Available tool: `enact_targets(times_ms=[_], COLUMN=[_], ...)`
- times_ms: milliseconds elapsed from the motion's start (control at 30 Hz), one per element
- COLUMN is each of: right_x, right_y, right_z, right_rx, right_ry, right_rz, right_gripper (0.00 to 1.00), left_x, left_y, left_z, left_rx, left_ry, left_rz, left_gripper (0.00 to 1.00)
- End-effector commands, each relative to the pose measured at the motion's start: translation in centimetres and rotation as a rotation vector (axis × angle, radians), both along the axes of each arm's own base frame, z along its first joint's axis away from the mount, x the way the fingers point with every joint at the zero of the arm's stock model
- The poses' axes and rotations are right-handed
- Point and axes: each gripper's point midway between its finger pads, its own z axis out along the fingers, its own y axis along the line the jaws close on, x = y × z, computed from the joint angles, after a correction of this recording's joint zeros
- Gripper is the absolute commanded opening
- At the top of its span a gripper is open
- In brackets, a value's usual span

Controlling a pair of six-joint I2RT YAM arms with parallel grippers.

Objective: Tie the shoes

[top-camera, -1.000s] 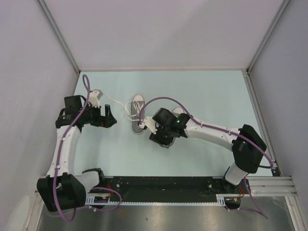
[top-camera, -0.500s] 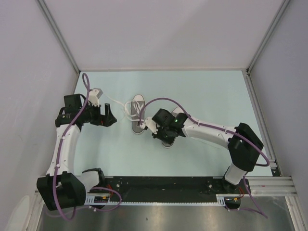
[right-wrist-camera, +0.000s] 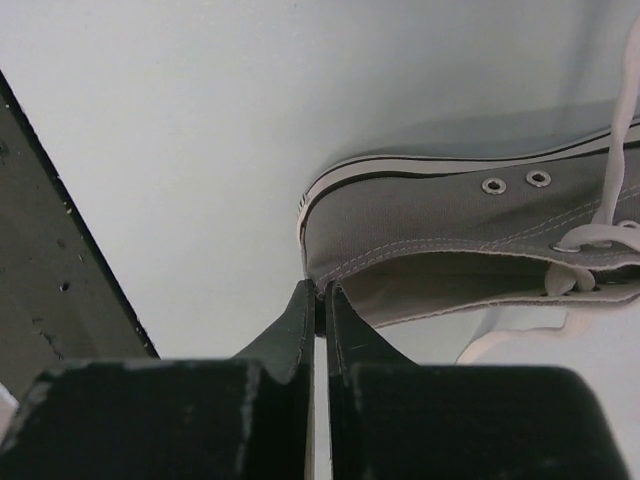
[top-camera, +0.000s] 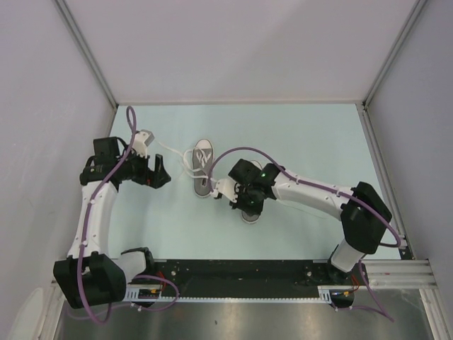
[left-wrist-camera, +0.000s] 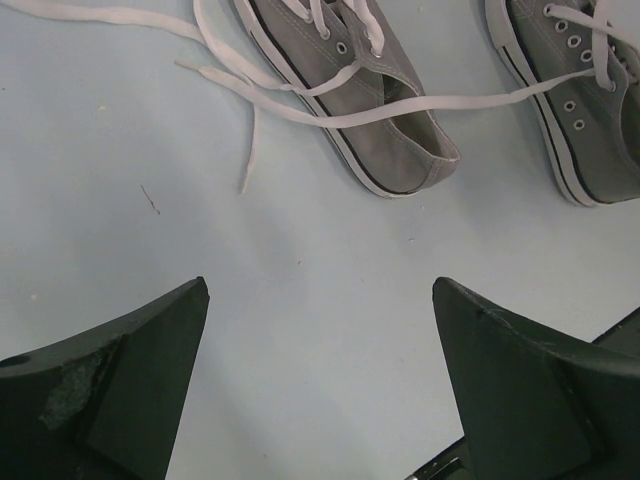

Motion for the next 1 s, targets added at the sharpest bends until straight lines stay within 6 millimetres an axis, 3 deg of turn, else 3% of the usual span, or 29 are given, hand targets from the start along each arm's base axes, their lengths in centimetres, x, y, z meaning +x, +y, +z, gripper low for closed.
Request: enact_targets(times_ms=[0, 33, 67, 100, 200, 267, 300, 333, 367, 400, 467, 567, 600, 700, 800, 967], right_x=[-0.7, -0.8, -0.8, -0.6, 0.6, 2.6, 2.5, 2.9, 4.6, 4.2, 5.6, 5.2, 5.1, 4.2, 3.3, 2.7], right_y=[-0.5, -0.3, -0.1, 0.3, 0.2, -2.0, -2.5, -3.8, -6.5, -8.3, -13.1, -17.8, -20.3, -23.7, -25.5, -27.6], right_z=[1.8, 2.2, 2.6, 3.4, 7.2, 10.5, 11.5, 12.2, 13.0, 12.7, 12.1, 10.3, 9.5, 7.2, 4.7, 1.5], right_rx=[0.033, 0.046, 0.061, 0.093, 0.22, 0.33, 0.382, 0.402, 0.414, 0.382, 0.357, 0.317, 0.29, 0.219, 0.14, 0.023], right_ry=[0.013, 0.013, 0.011, -0.002, -0.027, -0.048, -0.011, -0.012, -0.036, -0.019, -0.026, 0.027, 0.051, 0.076, 0.079, 0.078], right_rz=[0.034, 0.023, 0.016, 0.003, -0.07, -0.17, -0.18, -0.209, -0.295, -0.312, -0.434, -0.511, -0.585, -0.64, -0.654, -0.66], right_gripper=[0.22, 0.31, 0.47, 0.76, 0.89, 0.91, 0.93, 0.93, 0.93, 0.93, 0.93, 0.91, 0.91, 0.89, 0.89, 0.87], left_x=[0.7, 0.8, 0.7, 0.6, 1.4, 1.7, 2.1, 1.8, 2.0, 2.6, 3.0, 4.0, 5.0, 5.9, 6.2, 5.7], left_y=[-0.3, -0.8, -1.3, -2.3, -4.3, -6.2, -6.4, -8.5, -9.2, -9.8, -11.6, -13.7, -14.4, -16.0, -16.9, -17.7], left_z=[1.4, 1.5, 1.7, 2.2, 3.0, 3.3, 3.7, 3.6, 2.9, 3.1, 0.8, -0.3, -1.2, -3.1, -4.7, -7.9], left_rx=[0.026, 0.019, 0.008, -0.016, 0.007, 0.035, 0.079, 0.114, 0.141, 0.206, 0.286, 0.377, 0.391, 0.446, 0.51, 0.596], left_ry=[-0.083, -0.099, -0.117, -0.157, -0.265, -0.338, -0.391, -0.411, -0.406, -0.453, -0.407, -0.406, -0.388, -0.358, -0.359, -0.315], left_rz=[-0.105, -0.135, -0.173, -0.24, -0.355, -0.469, -0.519, -0.6, -0.645, -0.707, -0.809, -0.933, -0.969, -1.027, -1.078, -1.155], left_gripper=[1.0, 1.0, 1.0, 1.0, 1.0, 1.0, 0.99, 0.98, 0.98, 0.98, 0.94, 0.86, 0.84, 0.78, 0.78, 0.68])
